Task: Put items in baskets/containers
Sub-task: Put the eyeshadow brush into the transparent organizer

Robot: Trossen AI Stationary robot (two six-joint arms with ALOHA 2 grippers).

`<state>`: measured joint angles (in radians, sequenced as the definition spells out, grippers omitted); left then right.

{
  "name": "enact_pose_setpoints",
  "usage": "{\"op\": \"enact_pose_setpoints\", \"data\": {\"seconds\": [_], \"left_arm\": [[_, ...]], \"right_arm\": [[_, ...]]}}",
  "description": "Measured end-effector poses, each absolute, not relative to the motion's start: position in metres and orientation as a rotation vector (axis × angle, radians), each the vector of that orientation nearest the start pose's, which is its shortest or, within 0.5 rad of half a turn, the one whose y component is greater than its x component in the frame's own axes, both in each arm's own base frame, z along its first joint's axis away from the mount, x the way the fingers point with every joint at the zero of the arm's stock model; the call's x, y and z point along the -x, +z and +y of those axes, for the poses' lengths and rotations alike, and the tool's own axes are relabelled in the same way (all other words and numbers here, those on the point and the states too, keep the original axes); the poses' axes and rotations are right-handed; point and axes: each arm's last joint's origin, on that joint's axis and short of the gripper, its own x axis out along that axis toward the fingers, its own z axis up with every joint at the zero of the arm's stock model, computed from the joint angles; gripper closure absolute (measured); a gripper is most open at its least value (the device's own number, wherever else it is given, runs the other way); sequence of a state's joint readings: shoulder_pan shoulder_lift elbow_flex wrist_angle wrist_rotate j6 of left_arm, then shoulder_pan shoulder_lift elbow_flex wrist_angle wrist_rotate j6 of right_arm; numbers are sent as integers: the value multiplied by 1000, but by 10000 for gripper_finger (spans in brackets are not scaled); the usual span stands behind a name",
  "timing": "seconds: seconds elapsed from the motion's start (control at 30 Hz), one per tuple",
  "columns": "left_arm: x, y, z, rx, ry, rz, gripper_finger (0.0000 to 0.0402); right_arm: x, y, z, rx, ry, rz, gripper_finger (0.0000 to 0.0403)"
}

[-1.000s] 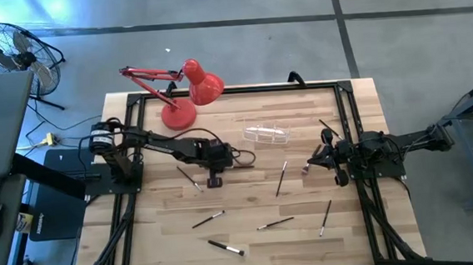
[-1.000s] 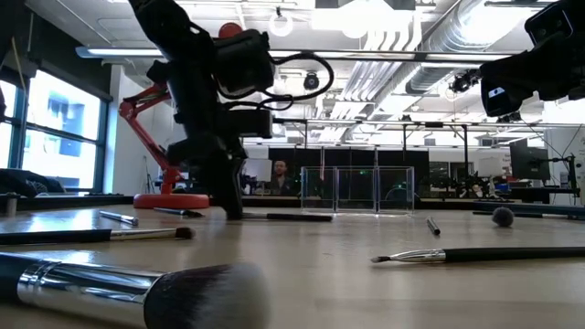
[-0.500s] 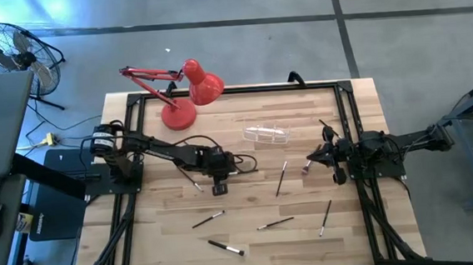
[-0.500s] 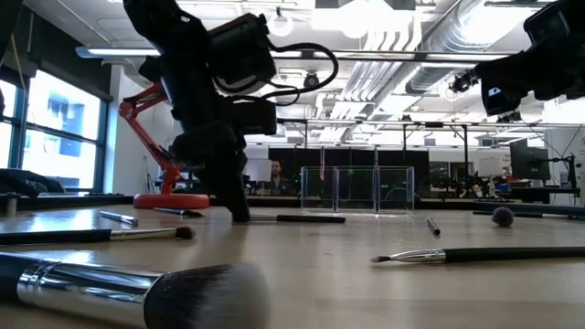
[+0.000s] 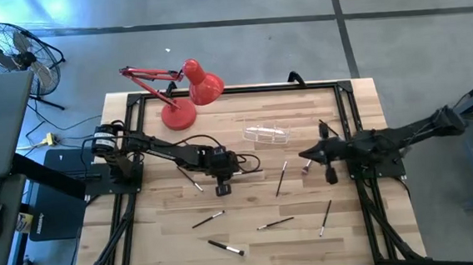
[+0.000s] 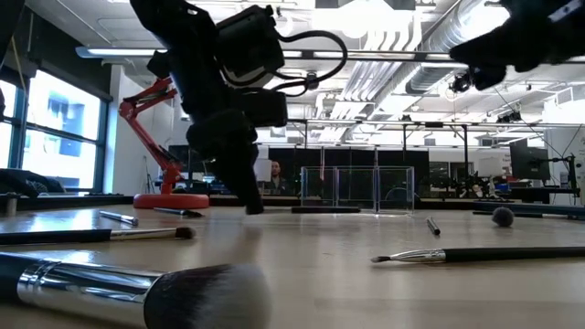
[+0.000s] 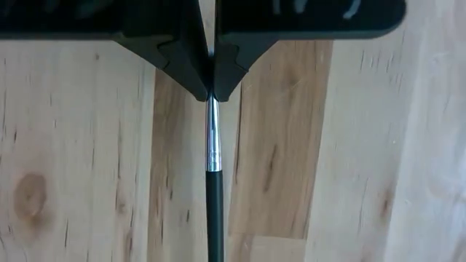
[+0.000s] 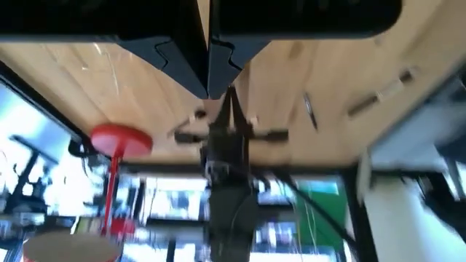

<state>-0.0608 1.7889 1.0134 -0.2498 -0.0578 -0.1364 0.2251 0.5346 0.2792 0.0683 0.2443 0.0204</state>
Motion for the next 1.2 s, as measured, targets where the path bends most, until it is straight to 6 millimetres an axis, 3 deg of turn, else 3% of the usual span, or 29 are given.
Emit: {"op": "enact_pose_setpoints", "data": {"seconds": [0.3,0.5,0.7,0.87,1.2], "left_arm": [[-345,152,-20,73,51,1003,400],[-345,152,-21,131,35,1005,400],[-345,153,-22,180,17,1004,400],[-346,153,-22,256,56,1000,400],[-350,156,-24,418,46,968,401]], "right_arm": [[-209,227,39,107,-83,624,403],[-258,218,50,201,-70,868,399],[-304,202,59,265,-112,989,375],[-325,181,66,286,-115,1044,342],[-336,158,76,359,-217,1016,271]]}}
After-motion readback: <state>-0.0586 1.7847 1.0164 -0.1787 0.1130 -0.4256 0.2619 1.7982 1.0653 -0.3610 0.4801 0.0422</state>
